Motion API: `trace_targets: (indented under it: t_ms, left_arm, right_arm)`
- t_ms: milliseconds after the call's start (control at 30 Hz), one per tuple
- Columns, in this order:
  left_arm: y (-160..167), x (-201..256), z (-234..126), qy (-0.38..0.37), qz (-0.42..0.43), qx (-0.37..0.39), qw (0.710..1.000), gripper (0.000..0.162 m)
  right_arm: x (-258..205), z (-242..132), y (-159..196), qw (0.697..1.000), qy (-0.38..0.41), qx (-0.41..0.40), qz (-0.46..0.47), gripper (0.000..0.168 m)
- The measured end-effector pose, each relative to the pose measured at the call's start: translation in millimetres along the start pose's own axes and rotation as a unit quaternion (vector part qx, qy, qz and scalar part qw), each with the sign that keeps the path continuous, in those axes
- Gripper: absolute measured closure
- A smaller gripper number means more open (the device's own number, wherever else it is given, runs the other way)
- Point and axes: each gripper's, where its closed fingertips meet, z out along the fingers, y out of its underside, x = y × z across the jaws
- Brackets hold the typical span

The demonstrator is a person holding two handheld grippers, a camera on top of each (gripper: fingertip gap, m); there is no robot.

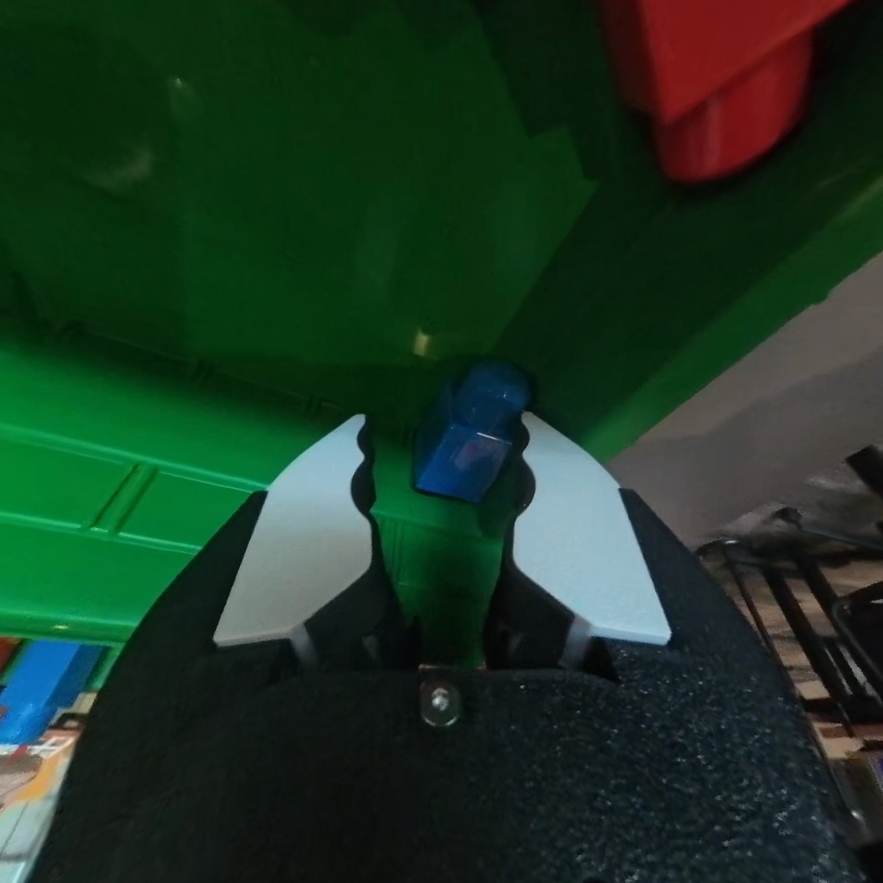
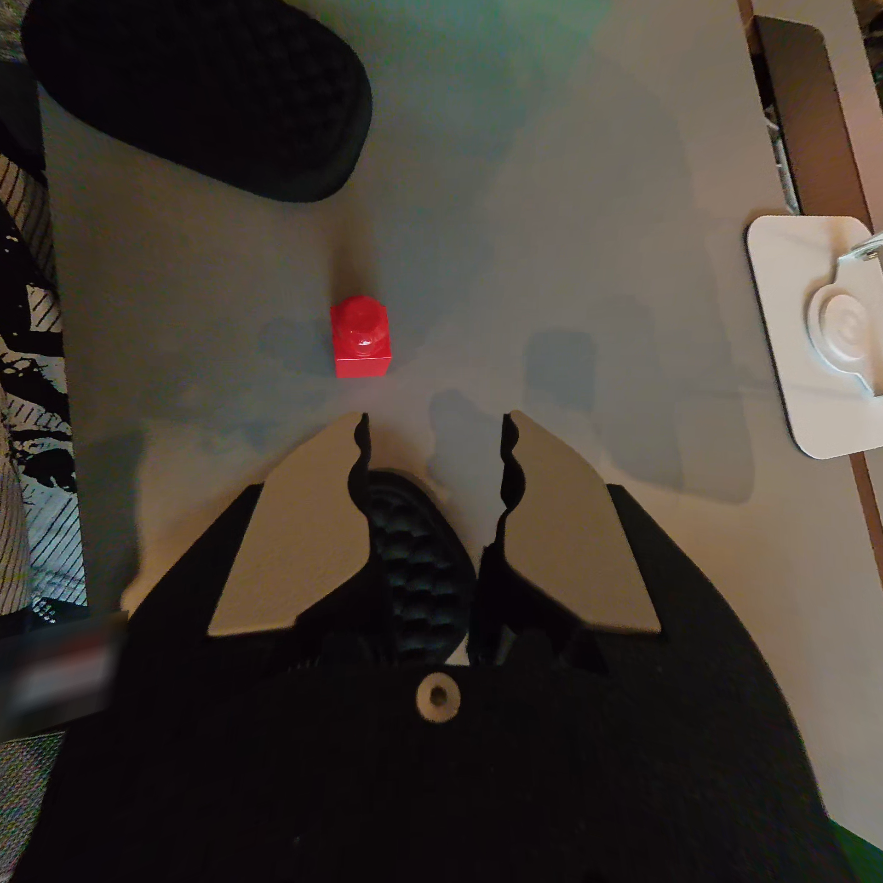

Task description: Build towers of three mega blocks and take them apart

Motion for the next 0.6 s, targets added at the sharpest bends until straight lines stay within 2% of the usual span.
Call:
trace_targets:
  t_ms: [133,267,333,433,500,600]
  left_arm:
    - [-2,-3,1,-0.008,0.012,0.006,1.0,0.103]
    - [-12,-19,-8,-0.069,-0.004,0.055,0.996,0.115]
    - [-9,-21,-9,-0.085,0.004,0.047,0.995,0.114]
    - [-7,-14,-6,-0.068,0.004,0.039,0.997,0.11]
    - [-5,-10,-3,-0.052,-0.011,0.032,0.998,0.099]
    - [-3,-8,-2,-0.038,-0.035,0.034,0.998,0.097]
  right_arm:
    - [4,-3,-1,1.0,0.009,0.003,-0.001,0.116]
    - [5,-3,-2,1.0,0.011,0.01,0.0,0.117]
    - [5,-2,-2,1.0,0.01,0.008,-0.001,0.117]
    - [5,-1,-3,1.0,0.009,0.009,-0.004,0.117]
    - [5,-1,-4,1.0,0.01,0.008,-0.005,0.118]
    - [6,-2,-3,1.0,0.013,0.007,-0.005,0.119]
